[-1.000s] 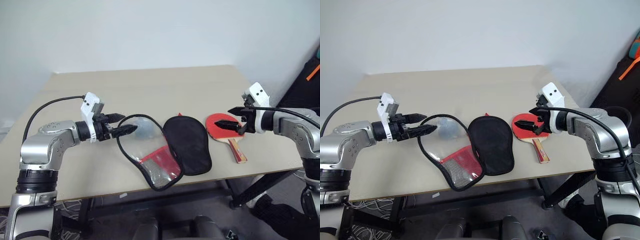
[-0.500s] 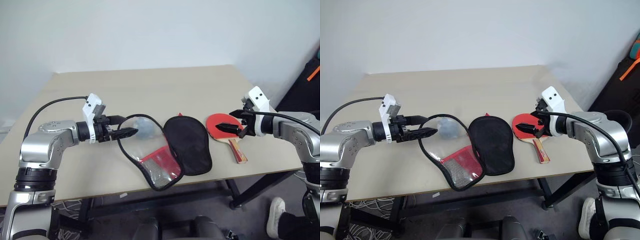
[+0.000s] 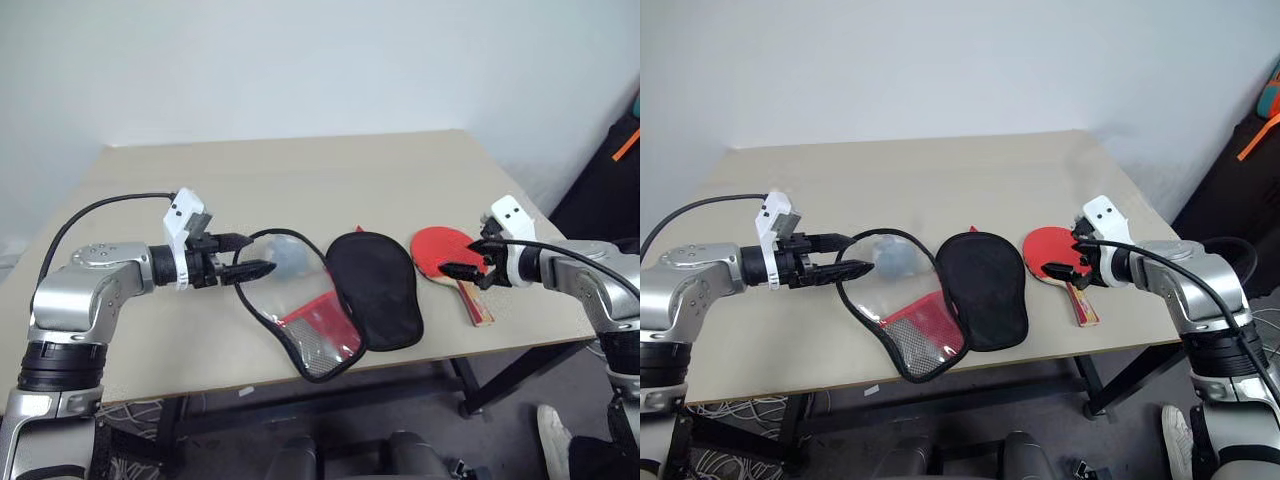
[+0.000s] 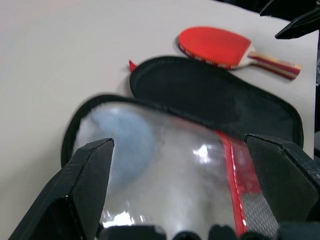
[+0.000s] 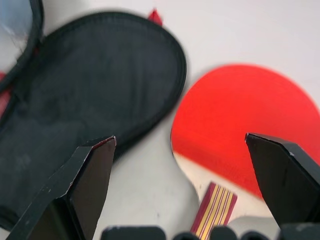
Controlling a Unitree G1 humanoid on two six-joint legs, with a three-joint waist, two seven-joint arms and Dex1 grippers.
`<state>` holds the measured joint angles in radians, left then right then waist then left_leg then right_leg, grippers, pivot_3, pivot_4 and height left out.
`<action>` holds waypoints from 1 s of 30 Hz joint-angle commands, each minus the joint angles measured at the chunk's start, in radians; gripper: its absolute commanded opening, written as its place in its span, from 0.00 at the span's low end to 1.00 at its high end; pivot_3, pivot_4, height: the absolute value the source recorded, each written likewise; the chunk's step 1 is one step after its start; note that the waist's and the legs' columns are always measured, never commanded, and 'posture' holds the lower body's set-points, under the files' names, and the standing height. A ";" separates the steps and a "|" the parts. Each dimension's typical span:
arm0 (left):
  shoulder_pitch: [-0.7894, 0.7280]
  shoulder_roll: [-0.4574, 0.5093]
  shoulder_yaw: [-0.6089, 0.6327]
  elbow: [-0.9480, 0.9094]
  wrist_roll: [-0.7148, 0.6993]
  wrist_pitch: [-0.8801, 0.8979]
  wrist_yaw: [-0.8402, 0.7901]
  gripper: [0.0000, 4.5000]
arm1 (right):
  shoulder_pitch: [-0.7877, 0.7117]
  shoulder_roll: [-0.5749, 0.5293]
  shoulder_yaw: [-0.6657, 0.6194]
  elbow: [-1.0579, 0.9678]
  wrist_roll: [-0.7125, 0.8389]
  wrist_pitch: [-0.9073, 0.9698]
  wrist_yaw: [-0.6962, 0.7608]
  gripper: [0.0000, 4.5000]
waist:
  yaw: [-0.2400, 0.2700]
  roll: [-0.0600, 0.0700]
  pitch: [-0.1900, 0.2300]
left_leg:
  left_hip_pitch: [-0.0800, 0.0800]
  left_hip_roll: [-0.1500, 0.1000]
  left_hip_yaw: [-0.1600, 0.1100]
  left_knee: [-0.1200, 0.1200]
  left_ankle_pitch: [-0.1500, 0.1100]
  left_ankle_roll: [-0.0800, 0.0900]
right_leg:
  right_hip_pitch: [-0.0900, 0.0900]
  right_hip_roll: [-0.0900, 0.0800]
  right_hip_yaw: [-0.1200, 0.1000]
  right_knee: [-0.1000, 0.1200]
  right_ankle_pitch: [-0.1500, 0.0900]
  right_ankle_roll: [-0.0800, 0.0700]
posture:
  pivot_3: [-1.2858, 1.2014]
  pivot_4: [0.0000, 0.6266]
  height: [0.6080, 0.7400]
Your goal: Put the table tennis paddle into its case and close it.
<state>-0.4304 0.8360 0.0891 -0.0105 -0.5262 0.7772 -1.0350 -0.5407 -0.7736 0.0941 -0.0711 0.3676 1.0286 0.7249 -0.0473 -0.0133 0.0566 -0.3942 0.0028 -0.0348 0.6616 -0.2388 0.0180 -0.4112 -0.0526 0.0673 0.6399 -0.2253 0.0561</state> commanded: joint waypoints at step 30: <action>-0.003 -0.055 -0.007 -0.024 -0.011 -0.010 0.030 1.00 | 0.009 0.288 -0.303 0.183 -0.090 0.118 -0.425 0.26 | 0.000 -0.002 -0.001 | 0.001 -0.001 -0.001 0.002 0.000 0.000 | 0.003 0.001 0.001 0.001 0.001 0.002 | 0.52 0.00 1.00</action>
<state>-0.4039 0.7823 0.0757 -0.0256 -0.5409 0.7907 -1.0044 -0.4744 -0.4936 -0.1295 0.1314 0.2571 1.1465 0.3418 -0.0474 -0.0149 0.0560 -0.3934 0.0022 -0.0356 0.6637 -0.2386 0.0183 -0.4086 -0.0515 0.0685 0.6407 -0.2239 0.0582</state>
